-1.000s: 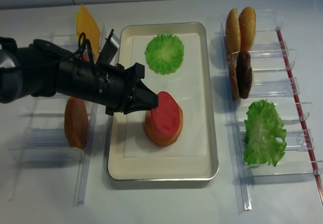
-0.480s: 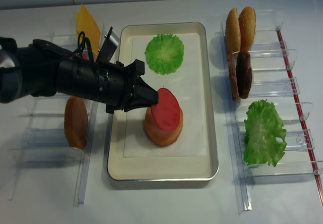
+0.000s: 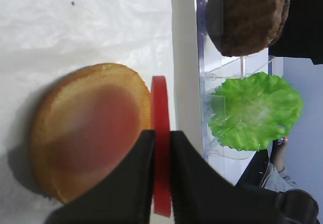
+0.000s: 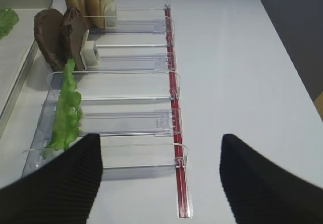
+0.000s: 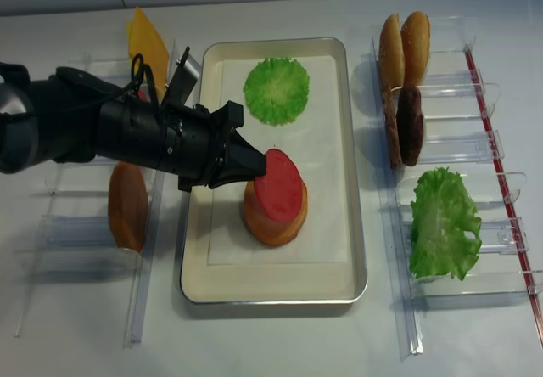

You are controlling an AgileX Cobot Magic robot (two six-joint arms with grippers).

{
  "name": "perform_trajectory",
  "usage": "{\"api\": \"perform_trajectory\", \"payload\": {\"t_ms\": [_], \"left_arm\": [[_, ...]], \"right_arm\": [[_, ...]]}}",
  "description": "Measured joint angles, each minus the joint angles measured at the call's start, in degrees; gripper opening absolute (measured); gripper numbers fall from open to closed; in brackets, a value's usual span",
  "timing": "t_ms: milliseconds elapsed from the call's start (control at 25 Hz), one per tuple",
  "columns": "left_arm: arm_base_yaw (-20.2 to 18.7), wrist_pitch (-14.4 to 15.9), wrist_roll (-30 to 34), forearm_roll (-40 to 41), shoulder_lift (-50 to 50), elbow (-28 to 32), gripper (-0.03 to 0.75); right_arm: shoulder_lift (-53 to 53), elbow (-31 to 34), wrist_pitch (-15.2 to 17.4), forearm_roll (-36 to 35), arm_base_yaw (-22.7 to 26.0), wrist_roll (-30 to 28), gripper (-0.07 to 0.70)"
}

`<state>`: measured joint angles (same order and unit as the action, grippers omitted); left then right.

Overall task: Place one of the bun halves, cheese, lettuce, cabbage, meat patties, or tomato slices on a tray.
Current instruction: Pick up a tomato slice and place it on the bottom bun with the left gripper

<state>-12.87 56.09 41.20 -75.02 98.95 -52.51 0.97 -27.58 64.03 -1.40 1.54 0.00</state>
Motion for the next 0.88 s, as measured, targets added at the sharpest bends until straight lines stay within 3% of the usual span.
{"api": "perform_trajectory", "payload": {"t_ms": [880], "left_arm": [[0.00,1.11,2.97,0.00,0.00,0.00,0.071]], "right_arm": [[0.00,0.00,0.00,0.00,0.00,0.00,0.527]]}}
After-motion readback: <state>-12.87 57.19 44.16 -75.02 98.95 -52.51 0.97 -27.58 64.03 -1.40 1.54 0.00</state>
